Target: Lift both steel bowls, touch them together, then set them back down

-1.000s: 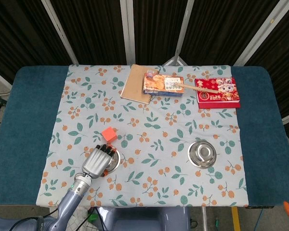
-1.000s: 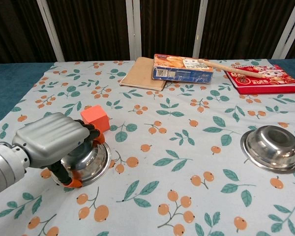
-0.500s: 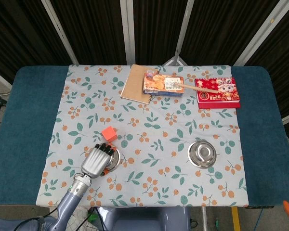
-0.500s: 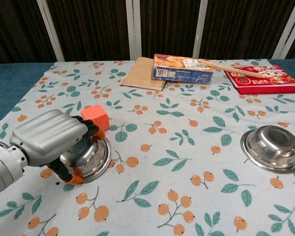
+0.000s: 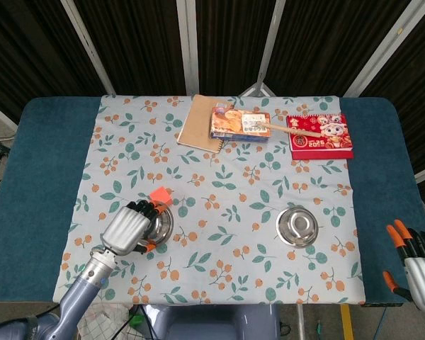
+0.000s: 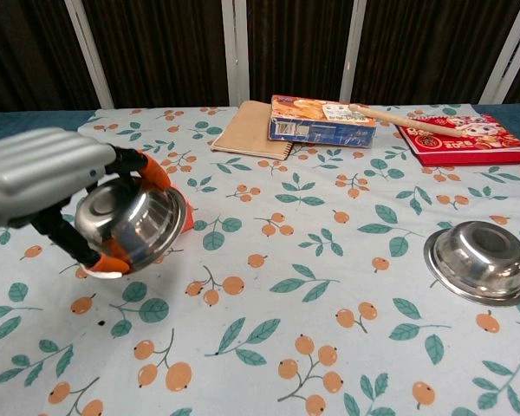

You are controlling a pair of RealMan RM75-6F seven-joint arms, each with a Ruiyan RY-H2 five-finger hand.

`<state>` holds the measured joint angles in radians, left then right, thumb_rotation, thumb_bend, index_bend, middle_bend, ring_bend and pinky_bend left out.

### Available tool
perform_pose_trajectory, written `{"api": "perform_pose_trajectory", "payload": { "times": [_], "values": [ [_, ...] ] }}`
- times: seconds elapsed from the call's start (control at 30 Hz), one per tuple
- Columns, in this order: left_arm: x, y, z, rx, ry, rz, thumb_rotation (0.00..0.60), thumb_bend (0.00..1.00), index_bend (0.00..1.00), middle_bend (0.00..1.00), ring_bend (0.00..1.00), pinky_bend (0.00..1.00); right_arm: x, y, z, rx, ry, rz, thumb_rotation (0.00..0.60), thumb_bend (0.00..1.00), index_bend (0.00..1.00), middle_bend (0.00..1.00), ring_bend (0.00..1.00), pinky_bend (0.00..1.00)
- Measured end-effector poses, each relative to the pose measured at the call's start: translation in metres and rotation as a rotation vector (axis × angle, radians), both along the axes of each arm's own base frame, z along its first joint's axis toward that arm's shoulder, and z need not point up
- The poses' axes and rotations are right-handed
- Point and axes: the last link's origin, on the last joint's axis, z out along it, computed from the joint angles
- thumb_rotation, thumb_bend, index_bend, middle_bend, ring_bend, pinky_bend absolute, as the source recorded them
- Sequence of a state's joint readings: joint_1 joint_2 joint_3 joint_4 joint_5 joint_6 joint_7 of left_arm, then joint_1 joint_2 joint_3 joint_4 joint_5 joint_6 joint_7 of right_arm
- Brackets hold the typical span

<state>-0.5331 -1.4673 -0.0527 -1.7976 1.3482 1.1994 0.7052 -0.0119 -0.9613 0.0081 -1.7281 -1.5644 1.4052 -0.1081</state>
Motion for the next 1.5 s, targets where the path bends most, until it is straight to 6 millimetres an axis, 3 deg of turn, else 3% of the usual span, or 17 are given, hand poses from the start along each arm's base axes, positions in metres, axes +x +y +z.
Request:
{"api": "perform_pose_trajectory", "payload": {
  "times": [0.23, 0.47, 0.67, 0.77, 1.13, 1.5],
  "values": [
    [-0.005, 0.015, 0.035, 0.039, 0.038, 0.036, 0.6, 0.29, 0.51, 0.61, 0.49, 0.75, 0.026, -0.043, -0.033, 0.131, 0.013, 0.048, 0.6, 0.39, 0.0, 0.0, 0.0, 0.01],
    [-0.023, 0.018, 0.042, 0.0, 0.116, 0.096, 0.6, 0.29, 0.5, 0.6, 0.49, 0.75, 0.06, -0.079, -0.088, 0.253, -0.012, 0.092, 0.6, 0.39, 0.0, 0.0, 0.0, 0.01],
    [-0.027, 0.024, 0.05, 0.056, 0.106, 0.089, 0.6, 0.29, 0.5, 0.6, 0.49, 0.75, 0.08, -0.098, -0.136, 0.333, -0.025, 0.103, 0.6, 0.39, 0.0, 0.0, 0.0, 0.01],
    [-0.029, 0.026, 0.054, 0.07, 0.103, 0.094, 0.6, 0.29, 0.5, 0.6, 0.49, 0.75, 0.086, -0.105, -0.15, 0.356, -0.031, 0.099, 0.6, 0.39, 0.0, 0.0, 0.0, 0.01],
    [-0.041, 0.029, 0.051, 0.066, 0.125, 0.116, 0.6, 0.29, 0.5, 0.6, 0.49, 0.75, 0.092, -0.118, -0.173, 0.386, -0.001, 0.095, 0.6, 0.39, 0.0, 0.0, 0.0, 0.02],
    [-0.041, 0.03, 0.051, 0.076, 0.135, 0.113, 0.6, 0.29, 0.5, 0.6, 0.49, 0.75, 0.074, -0.125, -0.157, 0.365, 0.024, 0.048, 0.6, 0.39, 0.0, 0.0, 0.0, 0.03]
  ]
}}
